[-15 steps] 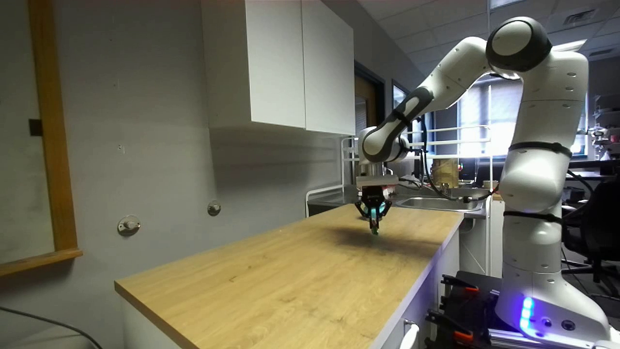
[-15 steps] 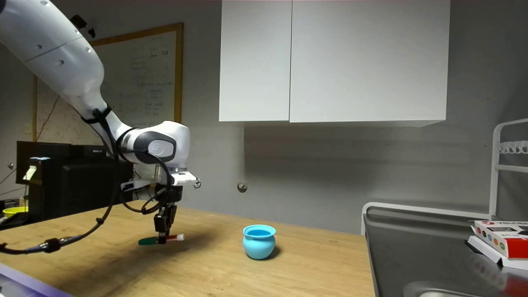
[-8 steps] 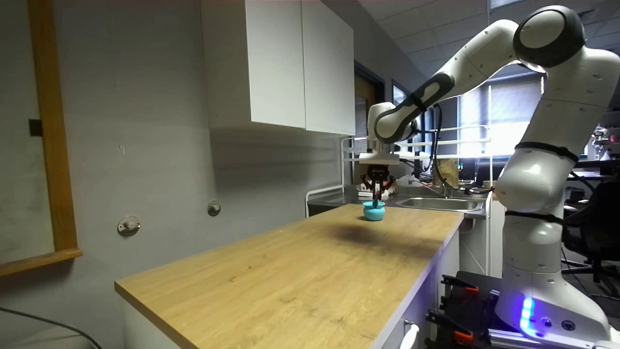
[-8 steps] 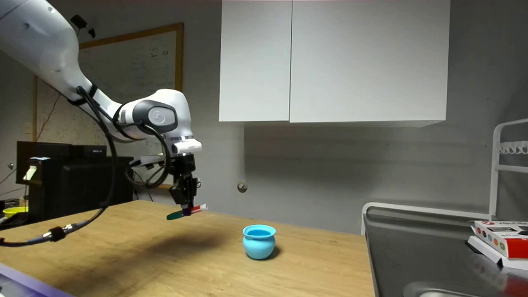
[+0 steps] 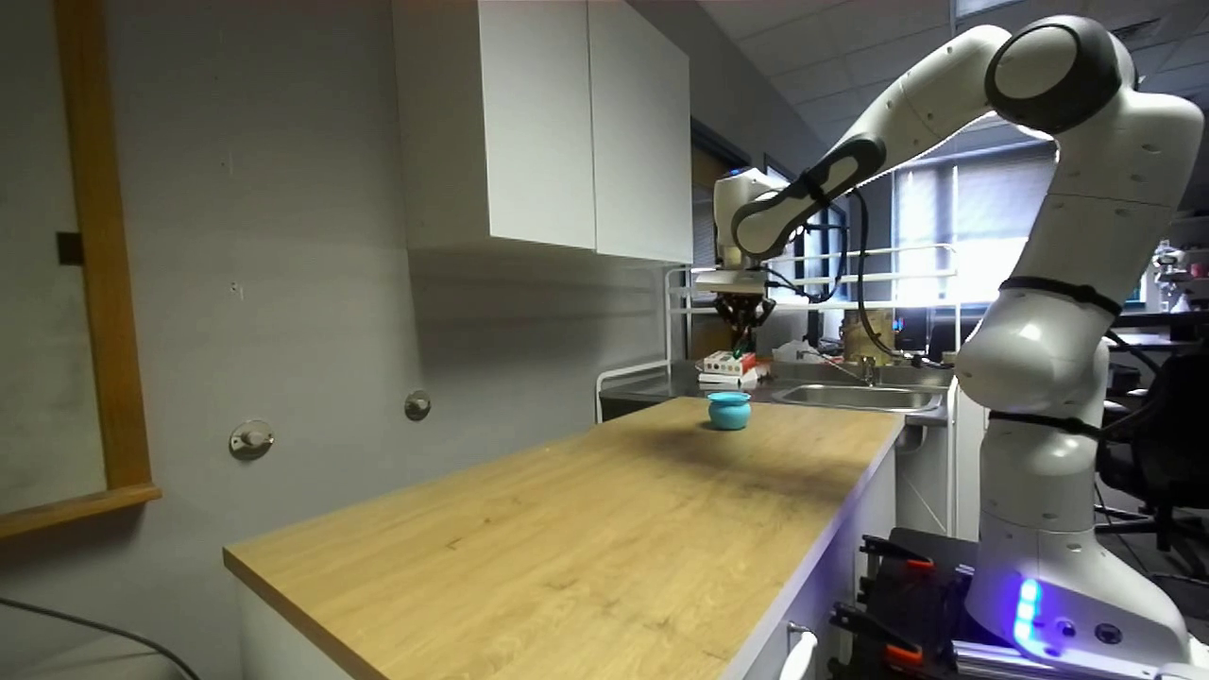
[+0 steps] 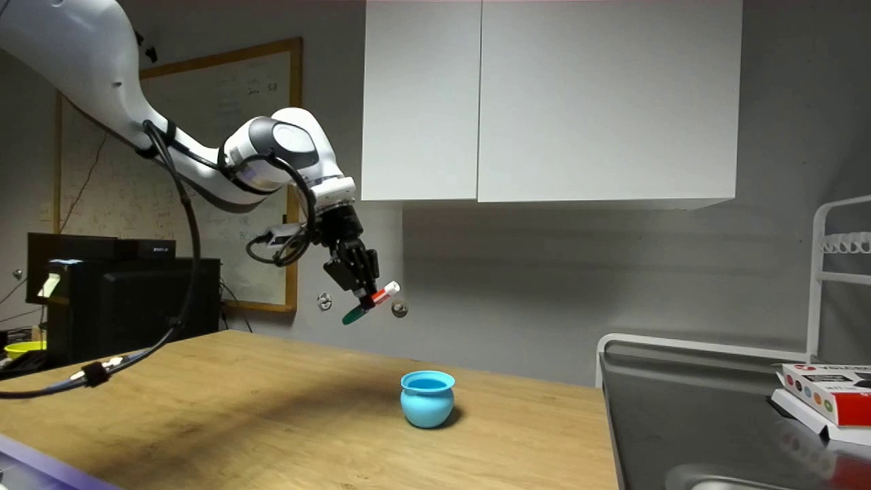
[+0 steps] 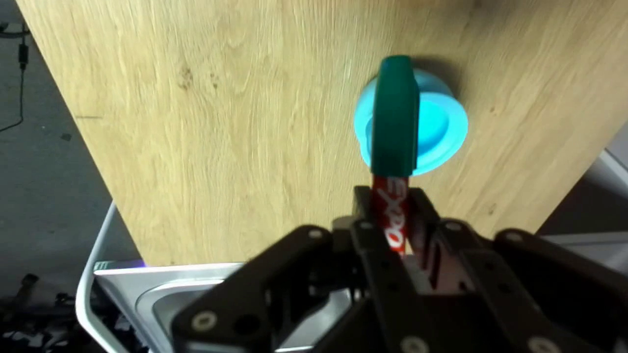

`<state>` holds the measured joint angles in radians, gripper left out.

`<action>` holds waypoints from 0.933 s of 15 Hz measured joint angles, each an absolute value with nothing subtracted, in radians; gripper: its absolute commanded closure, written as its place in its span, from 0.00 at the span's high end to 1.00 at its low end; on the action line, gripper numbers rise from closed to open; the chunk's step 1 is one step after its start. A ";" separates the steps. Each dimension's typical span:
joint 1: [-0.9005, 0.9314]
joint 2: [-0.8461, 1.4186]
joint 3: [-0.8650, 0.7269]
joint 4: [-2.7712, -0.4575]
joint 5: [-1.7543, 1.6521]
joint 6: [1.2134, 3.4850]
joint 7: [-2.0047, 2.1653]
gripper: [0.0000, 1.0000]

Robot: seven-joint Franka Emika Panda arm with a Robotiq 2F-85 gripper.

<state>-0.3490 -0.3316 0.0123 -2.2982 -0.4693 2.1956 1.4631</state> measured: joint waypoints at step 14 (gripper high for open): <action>-0.273 0.116 -0.110 -1.882 -0.654 1.953 1.600 0.06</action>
<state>-0.2730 0.1163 -0.1100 -1.8824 -0.6538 1.9526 1.6002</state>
